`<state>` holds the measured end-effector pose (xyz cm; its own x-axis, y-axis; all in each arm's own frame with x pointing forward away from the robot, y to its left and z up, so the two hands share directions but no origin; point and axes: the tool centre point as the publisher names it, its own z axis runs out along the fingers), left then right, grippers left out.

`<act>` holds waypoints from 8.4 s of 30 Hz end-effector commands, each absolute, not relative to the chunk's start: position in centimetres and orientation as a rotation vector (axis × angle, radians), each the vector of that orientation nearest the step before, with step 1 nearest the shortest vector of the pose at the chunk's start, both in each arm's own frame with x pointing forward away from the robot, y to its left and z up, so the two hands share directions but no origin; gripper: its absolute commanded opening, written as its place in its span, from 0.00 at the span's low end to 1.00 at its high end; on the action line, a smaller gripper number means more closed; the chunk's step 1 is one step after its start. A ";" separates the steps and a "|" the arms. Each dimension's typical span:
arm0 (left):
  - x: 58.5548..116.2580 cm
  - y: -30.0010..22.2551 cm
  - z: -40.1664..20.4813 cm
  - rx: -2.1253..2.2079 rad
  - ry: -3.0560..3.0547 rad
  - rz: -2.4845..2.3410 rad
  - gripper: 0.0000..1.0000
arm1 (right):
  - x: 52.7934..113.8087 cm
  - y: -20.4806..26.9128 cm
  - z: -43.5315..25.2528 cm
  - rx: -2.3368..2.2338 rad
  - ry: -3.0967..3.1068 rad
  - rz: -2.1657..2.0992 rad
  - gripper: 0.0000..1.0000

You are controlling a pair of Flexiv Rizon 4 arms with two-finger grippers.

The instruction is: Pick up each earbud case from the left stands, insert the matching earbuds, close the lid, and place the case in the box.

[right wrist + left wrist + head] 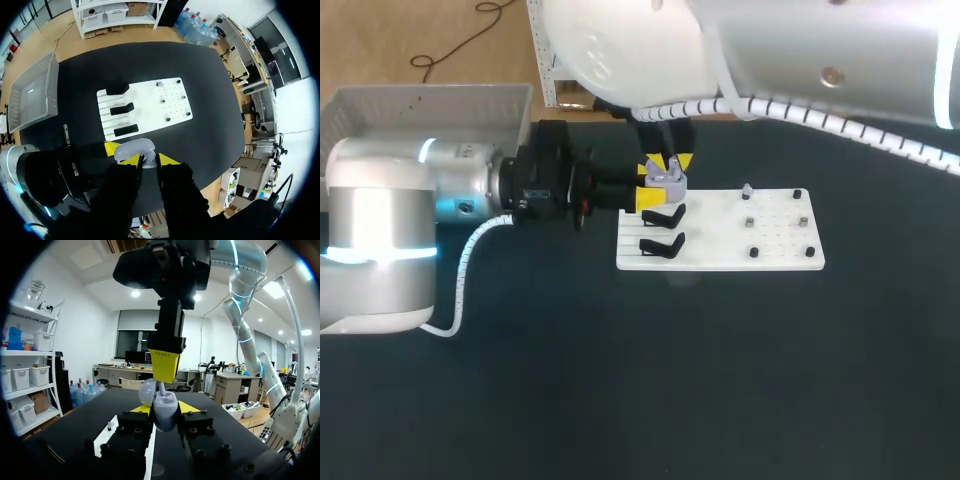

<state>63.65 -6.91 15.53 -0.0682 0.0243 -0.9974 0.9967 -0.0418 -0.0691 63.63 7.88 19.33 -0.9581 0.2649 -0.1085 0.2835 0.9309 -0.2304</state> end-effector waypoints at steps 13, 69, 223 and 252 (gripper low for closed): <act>63.5 -7.0 15.8 1.221 1.255 -1.276 0.00 | 63.0 7.1 18.5 0.483 3.013 -0.414 0.00; 63.5 -7.0 15.8 1.221 1.255 -1.276 0.00 | 72.1 -3.4 14.7 0.073 2.757 0.572 0.72; 63.5 -7.0 15.8 1.221 1.255 -1.276 0.00 | 71.1 -4.8 20.9 0.607 2.650 0.576 0.00; 63.5 -7.0 15.8 1.221 1.255 -1.276 0.00 | 63.7 3.3 24.7 -0.202 3.005 0.670 0.00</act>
